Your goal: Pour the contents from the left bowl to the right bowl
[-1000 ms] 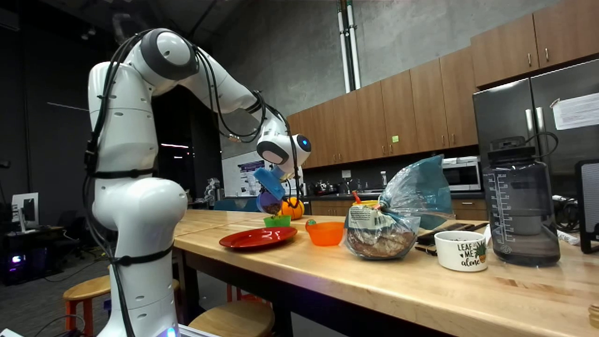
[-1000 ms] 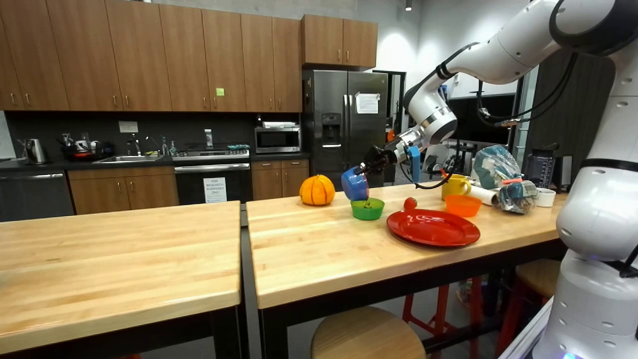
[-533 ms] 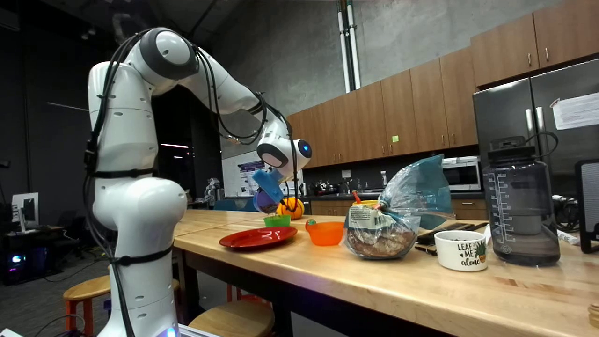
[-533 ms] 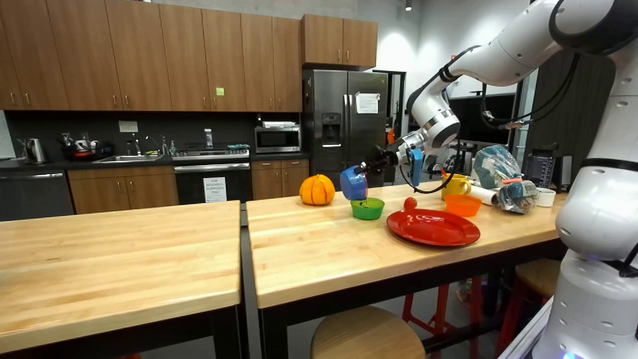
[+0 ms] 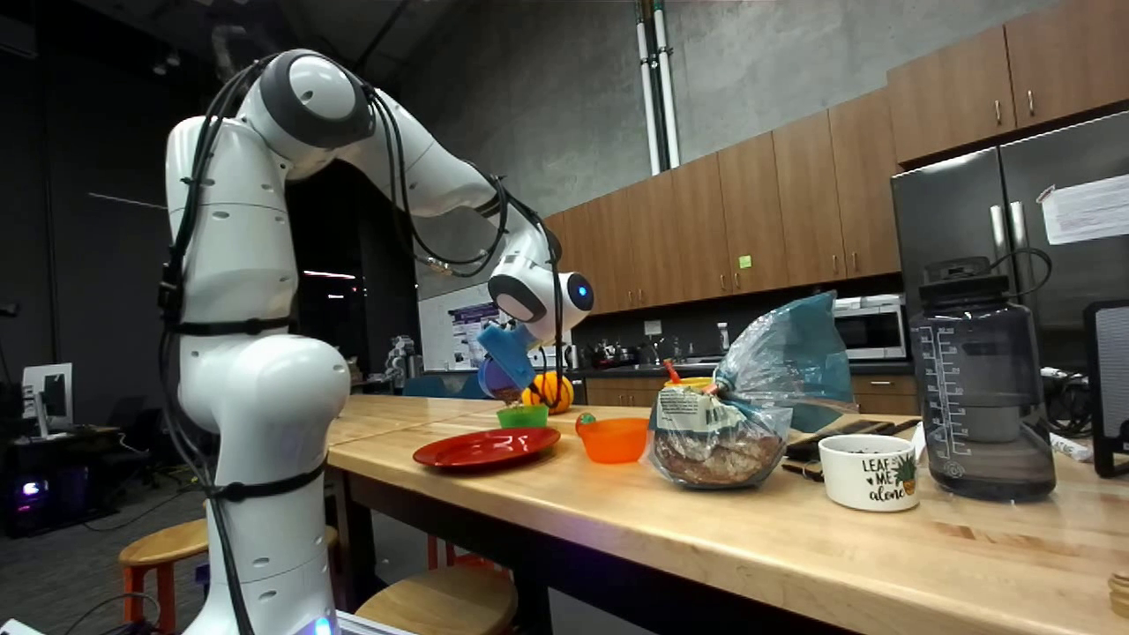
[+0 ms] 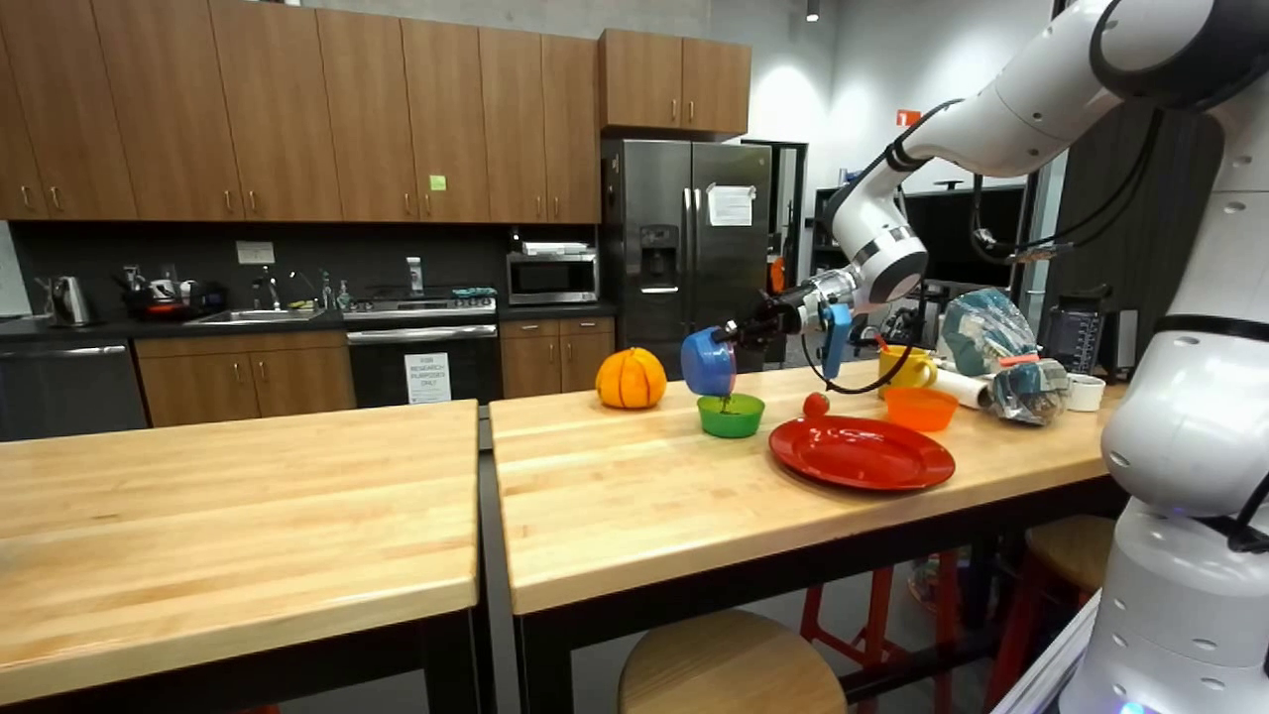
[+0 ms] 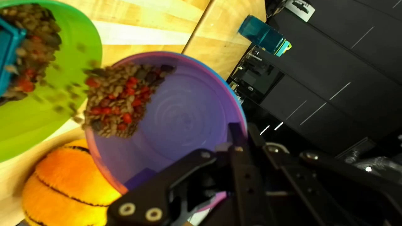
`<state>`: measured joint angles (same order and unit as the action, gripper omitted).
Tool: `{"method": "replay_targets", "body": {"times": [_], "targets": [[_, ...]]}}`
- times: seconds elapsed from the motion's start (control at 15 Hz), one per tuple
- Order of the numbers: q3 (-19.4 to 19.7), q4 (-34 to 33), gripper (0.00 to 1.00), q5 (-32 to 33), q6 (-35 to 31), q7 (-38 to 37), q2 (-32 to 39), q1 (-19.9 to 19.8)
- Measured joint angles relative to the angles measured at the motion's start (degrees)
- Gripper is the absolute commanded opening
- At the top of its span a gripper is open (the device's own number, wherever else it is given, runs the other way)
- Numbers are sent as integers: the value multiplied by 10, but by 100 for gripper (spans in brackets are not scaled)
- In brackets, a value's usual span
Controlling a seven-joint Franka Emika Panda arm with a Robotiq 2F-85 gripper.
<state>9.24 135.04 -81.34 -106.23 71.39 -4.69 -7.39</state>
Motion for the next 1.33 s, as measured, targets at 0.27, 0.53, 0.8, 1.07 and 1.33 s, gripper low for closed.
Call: {"method": "replay_targets", "body": {"times": [0.27, 0.53, 0.8, 1.07, 1.33], "targets": [[7, 12, 2, -13, 18, 21, 0, -8], [13, 22, 2, -26, 41, 40, 0, -16], [18, 29, 2, -36, 60, 56, 0, -21], [22, 36, 2, -51, 82, 74, 0, -26], [26, 39, 2, -60, 101, 87, 0, -30]]}}
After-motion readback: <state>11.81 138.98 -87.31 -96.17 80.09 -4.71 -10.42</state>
